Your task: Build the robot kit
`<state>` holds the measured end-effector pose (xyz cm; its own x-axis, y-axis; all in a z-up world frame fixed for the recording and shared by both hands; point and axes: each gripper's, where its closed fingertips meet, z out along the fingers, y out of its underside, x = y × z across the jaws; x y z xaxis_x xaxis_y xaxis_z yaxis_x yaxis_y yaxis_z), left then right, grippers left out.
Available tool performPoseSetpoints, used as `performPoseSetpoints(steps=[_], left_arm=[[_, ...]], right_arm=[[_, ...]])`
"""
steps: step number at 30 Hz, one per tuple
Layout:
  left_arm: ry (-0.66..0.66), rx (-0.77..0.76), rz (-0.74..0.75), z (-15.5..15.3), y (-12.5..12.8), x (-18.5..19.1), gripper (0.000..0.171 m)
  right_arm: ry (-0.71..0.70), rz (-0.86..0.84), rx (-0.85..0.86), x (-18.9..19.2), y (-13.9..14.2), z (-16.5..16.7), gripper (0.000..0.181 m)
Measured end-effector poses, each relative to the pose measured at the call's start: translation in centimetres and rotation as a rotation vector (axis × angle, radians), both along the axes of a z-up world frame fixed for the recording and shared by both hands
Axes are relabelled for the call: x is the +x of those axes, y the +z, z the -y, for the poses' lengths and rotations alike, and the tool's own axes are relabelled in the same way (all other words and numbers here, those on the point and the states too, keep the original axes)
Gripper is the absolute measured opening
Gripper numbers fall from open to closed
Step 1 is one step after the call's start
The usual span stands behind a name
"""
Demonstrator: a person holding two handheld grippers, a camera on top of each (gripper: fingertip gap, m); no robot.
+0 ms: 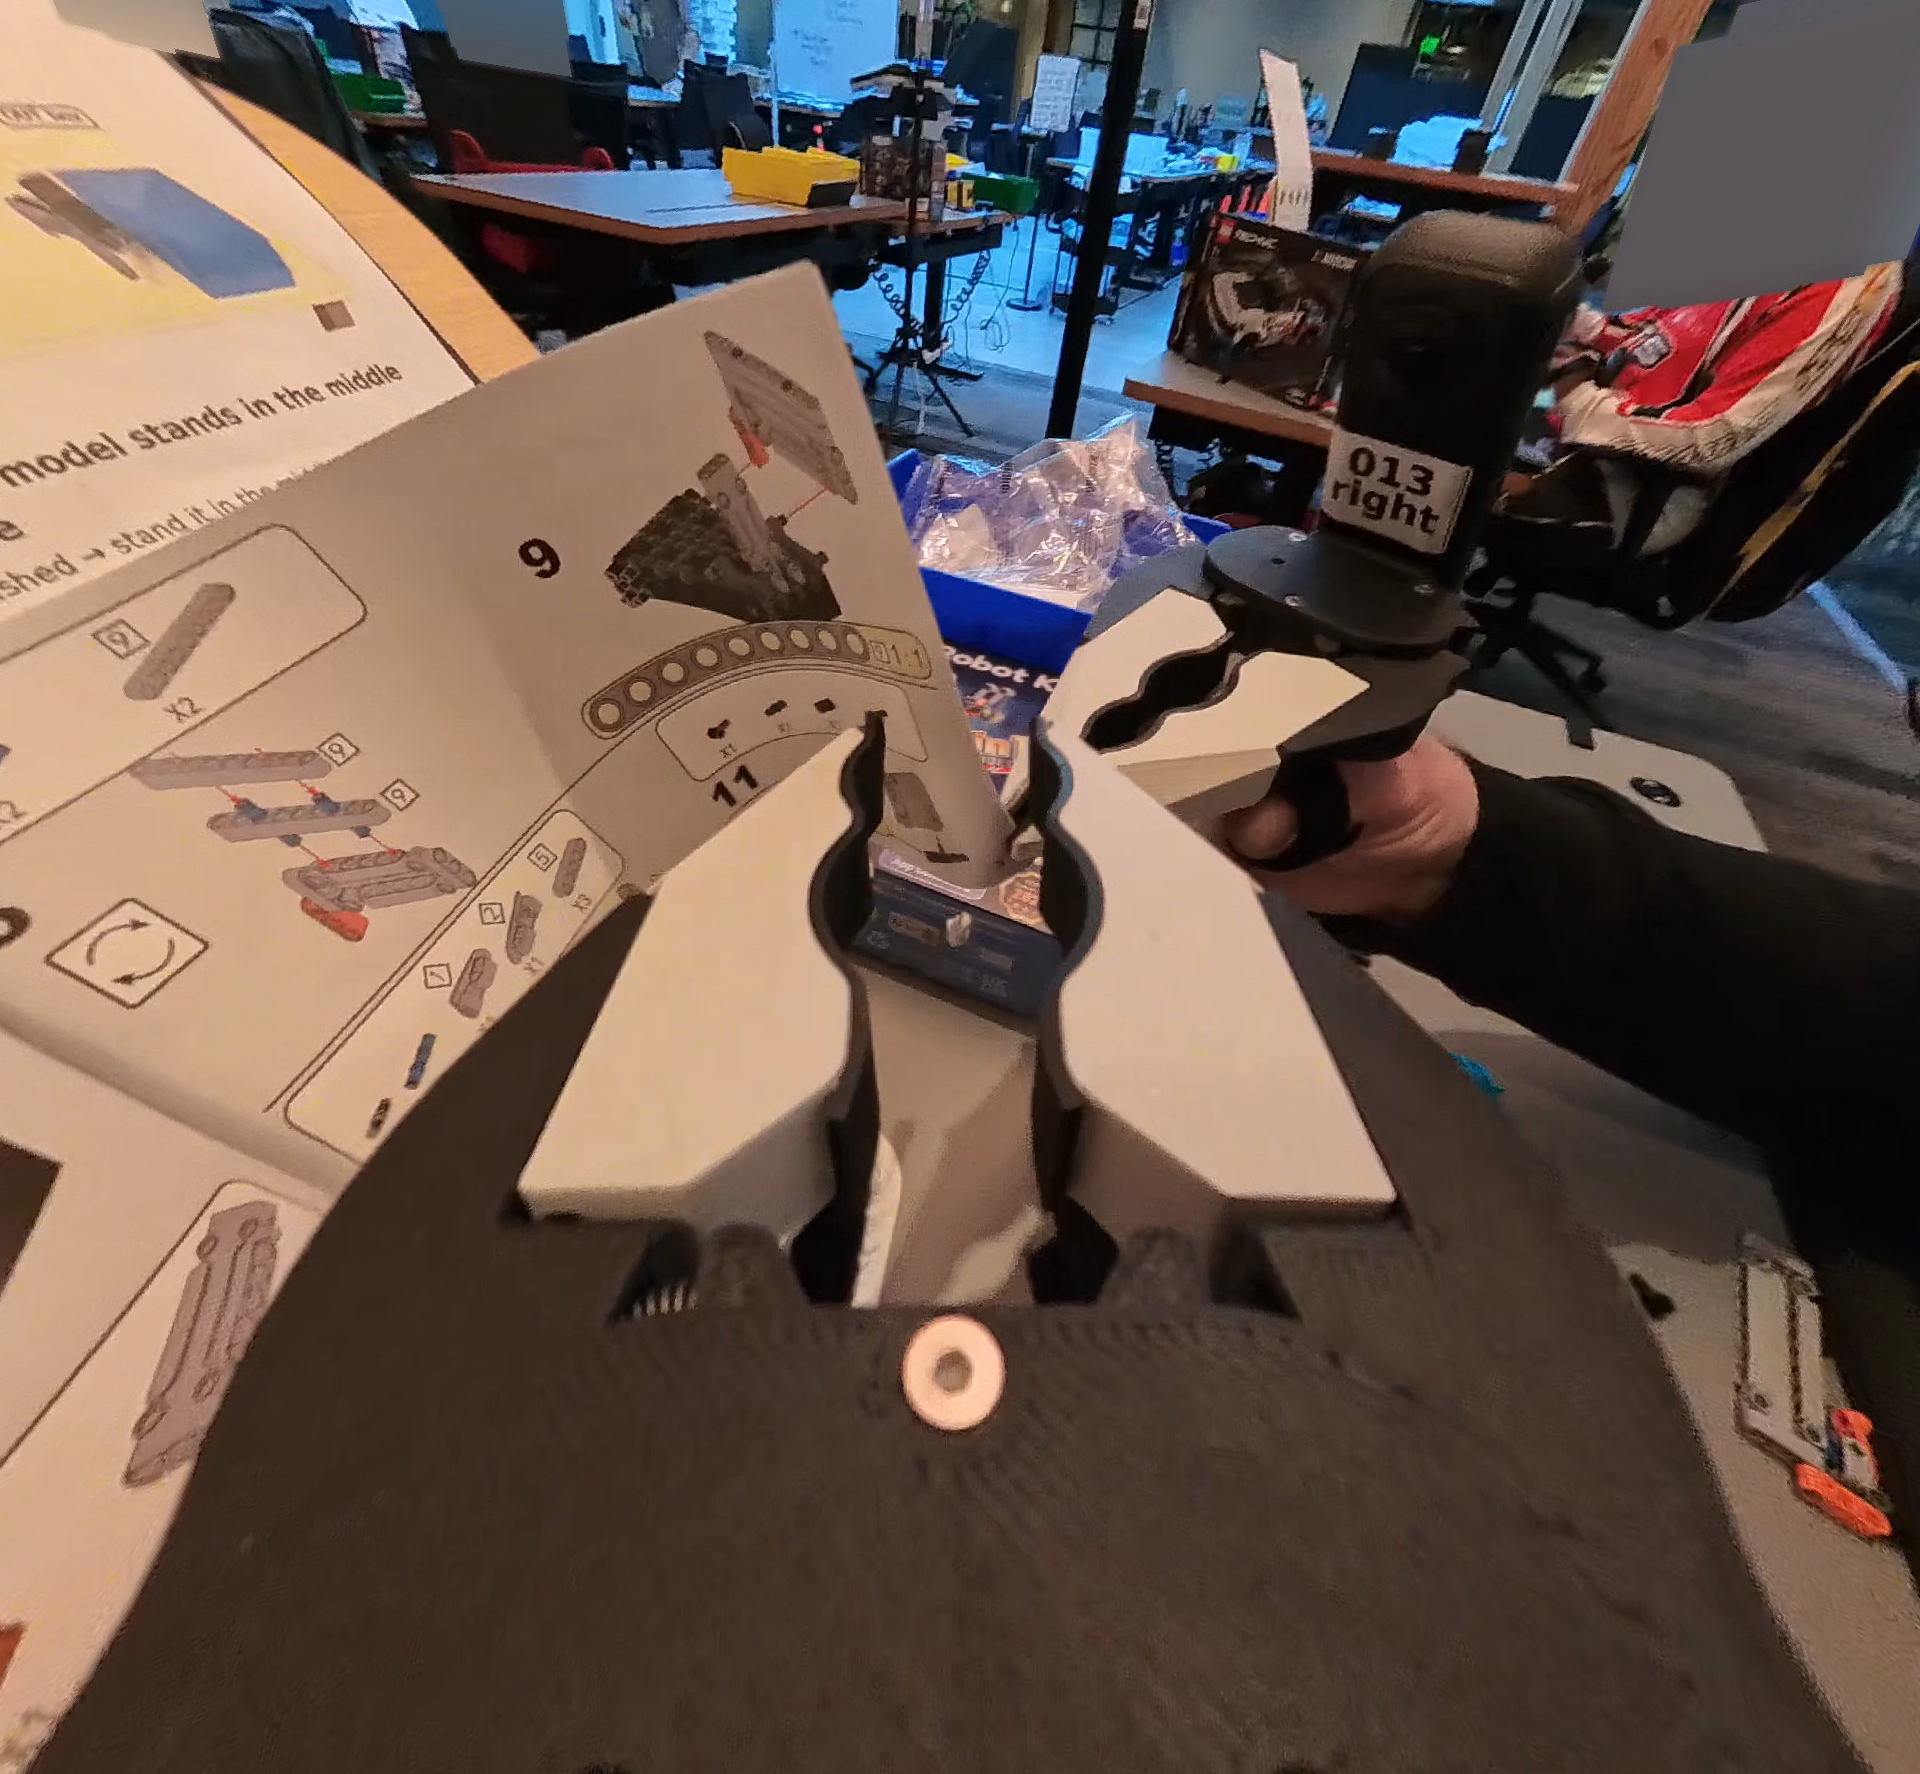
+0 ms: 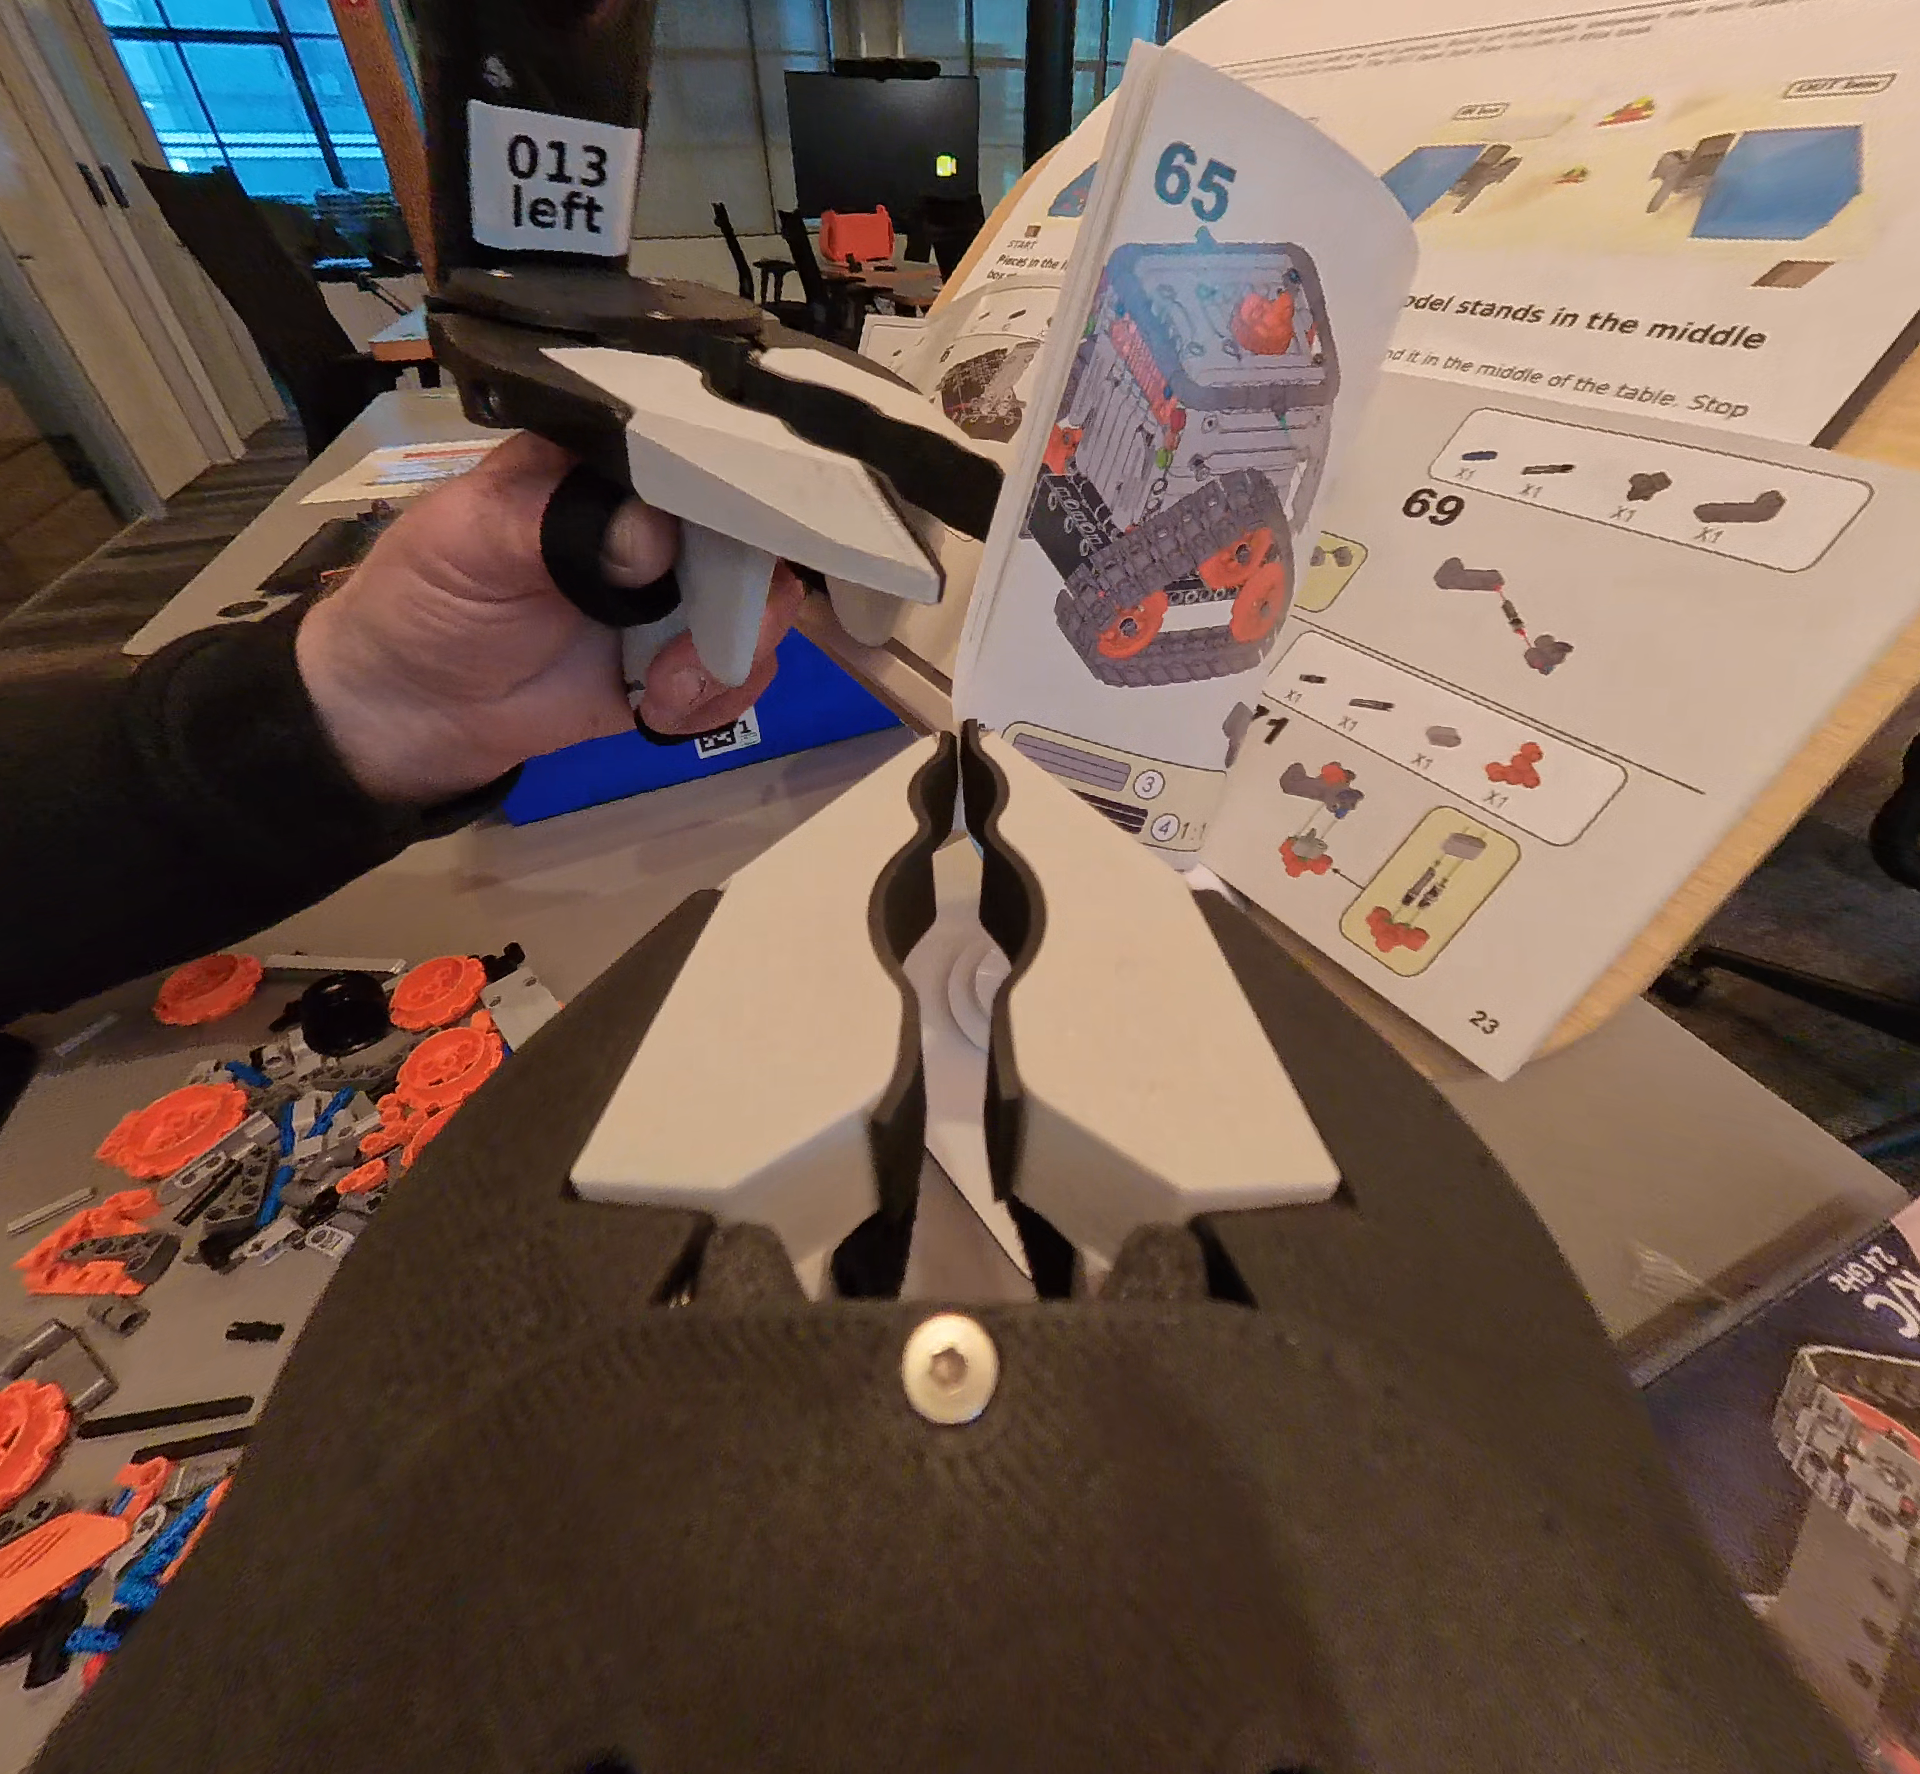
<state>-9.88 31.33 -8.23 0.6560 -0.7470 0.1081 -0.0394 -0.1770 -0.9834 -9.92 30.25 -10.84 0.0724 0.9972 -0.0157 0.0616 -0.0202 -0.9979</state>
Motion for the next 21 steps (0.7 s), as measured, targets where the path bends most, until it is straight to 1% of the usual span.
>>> performPoseSetpoints(steps=[4,7,12,21], left_arm=[[-0.053,-0.019,0.077,-0.04,0.06,0.37,0.011],[-0.090,-0.034,0.157,-0.08,0.40,0.35,0.005],[-0.130,-0.036,0.197,-0.02,0.58,0.72,0.000],[-0.182,-0.061,0.269,0.00,0.67,0.87,0.000]], right_arm=[[0.016,-0.026,-0.022,0.13,0.17,0.07,0.000],[0.029,-0.050,-0.045,0.34,0.36,0.03,0.000],[0.045,-0.070,-0.064,0.56,0.50,-0.02,0.000],[0.073,-0.106,-0.109,0.70,0.58,-0.03,0.000]])
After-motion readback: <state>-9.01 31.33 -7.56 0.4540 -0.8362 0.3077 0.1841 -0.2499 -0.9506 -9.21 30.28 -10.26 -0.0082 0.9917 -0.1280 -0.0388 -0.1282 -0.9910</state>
